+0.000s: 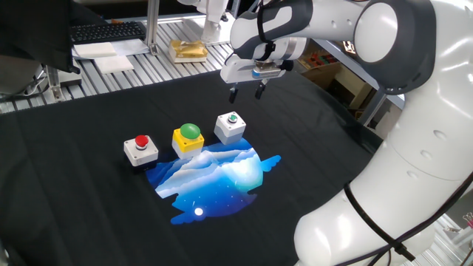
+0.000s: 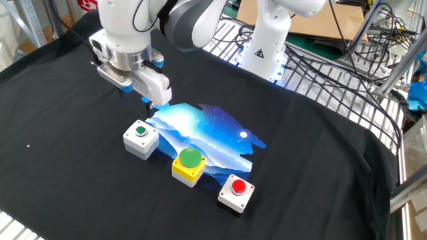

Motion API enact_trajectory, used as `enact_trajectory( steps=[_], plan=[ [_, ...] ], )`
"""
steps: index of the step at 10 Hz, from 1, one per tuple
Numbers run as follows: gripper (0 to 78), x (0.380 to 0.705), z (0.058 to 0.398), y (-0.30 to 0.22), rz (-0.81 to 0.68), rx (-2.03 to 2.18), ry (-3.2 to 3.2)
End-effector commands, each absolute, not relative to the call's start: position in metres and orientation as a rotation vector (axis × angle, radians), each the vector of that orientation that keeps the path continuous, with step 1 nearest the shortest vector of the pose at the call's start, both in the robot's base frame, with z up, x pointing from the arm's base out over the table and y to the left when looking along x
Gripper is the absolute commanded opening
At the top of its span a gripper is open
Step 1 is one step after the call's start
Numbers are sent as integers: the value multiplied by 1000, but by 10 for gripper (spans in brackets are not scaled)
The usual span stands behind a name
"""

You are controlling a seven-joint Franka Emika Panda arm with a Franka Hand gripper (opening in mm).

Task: Press three buttons from left to right in sequence

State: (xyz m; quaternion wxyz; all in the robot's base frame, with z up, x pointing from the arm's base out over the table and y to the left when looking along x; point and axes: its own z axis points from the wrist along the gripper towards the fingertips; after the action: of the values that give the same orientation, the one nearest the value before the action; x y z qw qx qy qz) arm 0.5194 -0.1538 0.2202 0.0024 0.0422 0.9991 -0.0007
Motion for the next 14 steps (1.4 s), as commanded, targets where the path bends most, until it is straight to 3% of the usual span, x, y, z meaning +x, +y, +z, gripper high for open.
enact_trajectory(
  steps=[1, 5, 14],
  plan=[
    [776, 554, 183, -185, 21, -132, 3137],
    [776, 554, 174, -184, 12, -322, 3169],
    [776, 547, 149, -203, 56, -148, 3194]
  ],
)
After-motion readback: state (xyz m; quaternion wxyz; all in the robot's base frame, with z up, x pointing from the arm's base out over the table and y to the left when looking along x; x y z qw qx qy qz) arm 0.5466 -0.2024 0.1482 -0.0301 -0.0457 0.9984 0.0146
